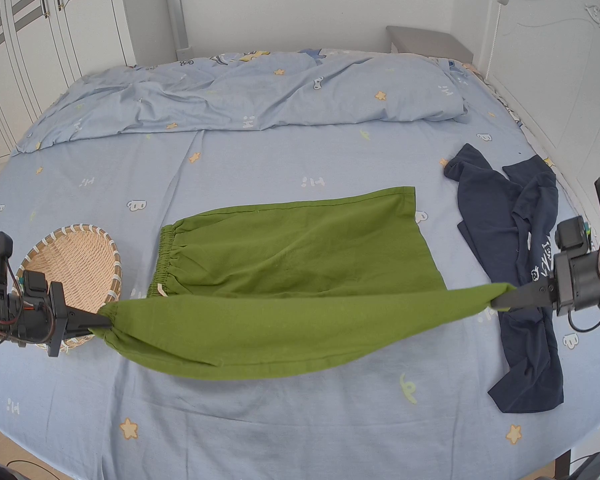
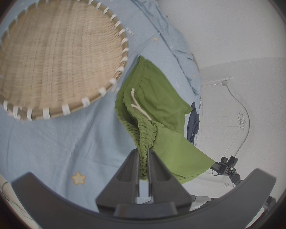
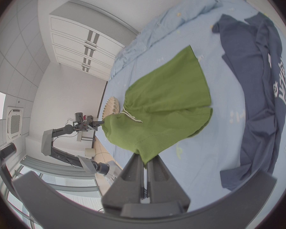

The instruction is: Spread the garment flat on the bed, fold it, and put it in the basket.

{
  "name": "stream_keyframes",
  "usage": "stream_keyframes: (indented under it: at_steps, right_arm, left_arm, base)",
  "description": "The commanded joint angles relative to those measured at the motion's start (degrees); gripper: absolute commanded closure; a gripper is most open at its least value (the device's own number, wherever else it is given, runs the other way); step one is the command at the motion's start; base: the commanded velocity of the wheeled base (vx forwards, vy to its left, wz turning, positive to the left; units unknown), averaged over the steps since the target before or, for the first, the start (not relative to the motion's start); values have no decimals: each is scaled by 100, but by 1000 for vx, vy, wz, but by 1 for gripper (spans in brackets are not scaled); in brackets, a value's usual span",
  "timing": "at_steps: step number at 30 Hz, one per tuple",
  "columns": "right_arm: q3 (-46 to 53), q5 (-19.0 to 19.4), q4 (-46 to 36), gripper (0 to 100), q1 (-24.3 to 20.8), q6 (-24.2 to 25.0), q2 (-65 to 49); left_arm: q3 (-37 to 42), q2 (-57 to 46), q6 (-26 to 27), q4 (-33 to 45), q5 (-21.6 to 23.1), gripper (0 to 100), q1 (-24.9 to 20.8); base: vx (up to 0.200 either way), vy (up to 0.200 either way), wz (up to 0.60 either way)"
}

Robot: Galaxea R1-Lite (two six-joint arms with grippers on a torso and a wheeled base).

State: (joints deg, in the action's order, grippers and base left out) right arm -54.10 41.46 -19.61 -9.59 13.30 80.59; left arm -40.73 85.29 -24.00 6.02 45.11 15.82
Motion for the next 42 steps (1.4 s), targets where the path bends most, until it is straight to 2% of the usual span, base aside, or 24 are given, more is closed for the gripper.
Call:
stream_keyframes:
  at_steps: [1, 6, 12, 20, 24, 33, 42]
  right_arm:
    - [-540, 2, -157, 100, 72, 59, -88]
    - [-909, 11, -420, 100, 72, 59, -17]
    - [-900, 11, -658, 100, 19, 59, -114]
    - [-856, 11, -596, 100, 63, 59, -149]
    - [-1208, 11, -605, 100, 63, 129, -61]
    - [-2228, 11, -526, 100, 265, 252, 1099]
    - [-3054, 2, -289, 100, 397, 243, 1828]
  left_arm:
    - [-515, 32, -25, 110, -2, 100, 44]
    - [-787, 217, -184, 110, -11, 100, 79]
    - [-867, 252, -210, 101, -2, 100, 132]
    - [-937, 243, -210, 92, -2, 100, 149]
    - [-1183, 331, -219, 110, 7, 100, 96]
    - [-2238, 1175, -342, 127, -11, 100, 52]
    - [-2862, 1640, -474, 127, -19, 100, -97]
  base:
    - [0, 0, 0]
    - [0, 0, 0]
    - [0, 0, 0]
    - [0, 0, 0]
    - [0, 0, 0]
    - [0, 0, 0]
    - [0, 0, 0]
